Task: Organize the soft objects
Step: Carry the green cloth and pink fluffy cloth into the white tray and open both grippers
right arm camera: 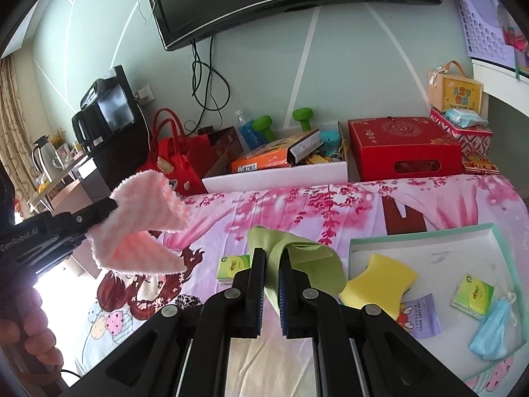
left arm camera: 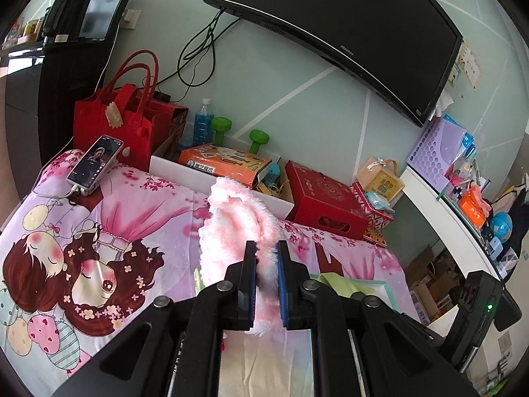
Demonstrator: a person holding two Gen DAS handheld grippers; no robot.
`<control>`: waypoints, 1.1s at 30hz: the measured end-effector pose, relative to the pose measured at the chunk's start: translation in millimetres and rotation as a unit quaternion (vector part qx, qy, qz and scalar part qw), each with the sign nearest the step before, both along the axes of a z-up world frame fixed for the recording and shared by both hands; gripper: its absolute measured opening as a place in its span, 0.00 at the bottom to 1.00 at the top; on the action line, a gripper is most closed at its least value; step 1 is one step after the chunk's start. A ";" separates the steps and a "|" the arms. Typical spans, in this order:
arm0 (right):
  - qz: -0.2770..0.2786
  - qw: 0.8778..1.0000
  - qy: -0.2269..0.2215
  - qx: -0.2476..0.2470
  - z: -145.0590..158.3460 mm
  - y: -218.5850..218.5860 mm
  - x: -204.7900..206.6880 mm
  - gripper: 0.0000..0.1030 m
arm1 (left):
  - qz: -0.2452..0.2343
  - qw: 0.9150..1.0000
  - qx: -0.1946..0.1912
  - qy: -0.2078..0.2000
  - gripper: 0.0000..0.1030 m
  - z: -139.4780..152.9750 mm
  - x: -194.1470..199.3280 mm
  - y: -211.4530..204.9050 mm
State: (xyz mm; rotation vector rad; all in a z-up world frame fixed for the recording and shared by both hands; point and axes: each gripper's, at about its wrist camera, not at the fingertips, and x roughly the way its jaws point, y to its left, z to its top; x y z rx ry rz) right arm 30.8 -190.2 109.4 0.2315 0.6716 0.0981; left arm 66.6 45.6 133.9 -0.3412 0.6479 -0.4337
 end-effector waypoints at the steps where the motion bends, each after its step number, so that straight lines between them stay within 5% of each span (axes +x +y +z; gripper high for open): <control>1: -0.004 1.000 -0.002 0.000 1.4 -2.3 -1.3 0.07 | -0.002 1.000 0.001 -0.001 0.11 0.7 -0.5 -1.8; 16: -0.173 0.985 -0.007 -0.028 11.0 -110.3 -34.6 0.07 | -0.123 0.992 0.027 -0.016 0.11 6.9 -15.2 -98.2; 33: -0.291 0.956 0.042 -0.016 -20.5 -210.5 -63.3 0.07 | -0.284 0.954 0.092 0.038 0.11 -55.0 -42.1 -244.2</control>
